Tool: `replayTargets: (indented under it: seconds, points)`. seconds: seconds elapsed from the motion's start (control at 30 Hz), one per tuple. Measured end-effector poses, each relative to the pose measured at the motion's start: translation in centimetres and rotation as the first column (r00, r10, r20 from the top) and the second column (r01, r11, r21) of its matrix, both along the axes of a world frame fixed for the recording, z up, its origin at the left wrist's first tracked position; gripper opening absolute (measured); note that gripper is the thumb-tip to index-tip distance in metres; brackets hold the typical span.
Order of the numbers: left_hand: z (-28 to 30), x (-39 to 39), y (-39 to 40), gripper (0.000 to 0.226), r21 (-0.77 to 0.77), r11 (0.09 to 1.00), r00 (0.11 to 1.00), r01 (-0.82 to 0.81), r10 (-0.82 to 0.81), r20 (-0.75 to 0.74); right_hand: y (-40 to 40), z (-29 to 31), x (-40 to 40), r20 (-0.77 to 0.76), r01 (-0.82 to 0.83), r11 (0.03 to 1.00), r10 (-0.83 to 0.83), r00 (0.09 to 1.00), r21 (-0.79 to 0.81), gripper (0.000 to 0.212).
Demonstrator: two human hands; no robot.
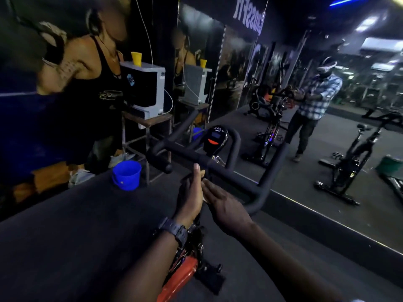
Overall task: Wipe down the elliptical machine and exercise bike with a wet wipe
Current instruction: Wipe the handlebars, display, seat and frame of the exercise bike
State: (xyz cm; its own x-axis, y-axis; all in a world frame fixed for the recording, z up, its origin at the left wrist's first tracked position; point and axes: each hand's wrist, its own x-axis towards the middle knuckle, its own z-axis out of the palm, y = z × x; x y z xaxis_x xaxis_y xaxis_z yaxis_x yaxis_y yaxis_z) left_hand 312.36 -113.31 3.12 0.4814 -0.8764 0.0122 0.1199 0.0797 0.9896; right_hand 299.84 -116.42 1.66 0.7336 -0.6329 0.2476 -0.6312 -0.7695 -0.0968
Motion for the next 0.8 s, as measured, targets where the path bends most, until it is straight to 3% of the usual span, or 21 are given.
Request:
replayTargets:
  seconds: [0.1, 0.2, 0.37, 0.5, 0.7, 0.8]
  points:
    - [-0.7, 0.7, -1.1, 0.08, 0.041, 0.999, 0.999, -0.002, 0.0, 0.033, -1.8, -0.1, 2.2, -0.024, -0.016, 0.999, 0.017, 1.0, 0.033, 0.056]
    - [-1.3, 1.4, -1.9, 0.09, 0.088, 0.996, 1.0, 0.012, -0.01, -0.015, -2.2, -0.4, 1.3, -0.083, -0.129, 0.991, 0.125, 0.989, -0.042, 0.056]
    - [-1.6, 1.9, -2.9, 0.064, 0.077, 0.992, 0.992, 0.095, -0.088, -0.092, -1.9, -1.4, -4.1, -0.132, -0.272, 0.947, 0.251, 0.959, -0.173, 0.05]
    - [-2.1, 1.6, -3.9, 0.085, 0.123, 0.987, 0.992, 0.105, -0.094, -0.089, -2.0, -1.1, 1.6, 0.031, -0.023, 0.987, 0.029, 0.999, -0.156, 0.054]
    - [-1.8, 1.2, -4.3, 0.074, 0.064, 0.993, 0.991, 0.098, -0.091, -0.102, 0.4, -2.3, -4.4, 0.058, 0.179, 0.97, -0.172, 0.983, -0.162, 0.053]
    - [-1.3, 0.5, -3.9, 0.078, 0.061, 0.987, 0.986, 0.15, -0.144, -0.087, -1.4, -2.2, -1.6, 0.095, 0.18, 0.973, -0.167, 0.981, -0.146, 0.046]
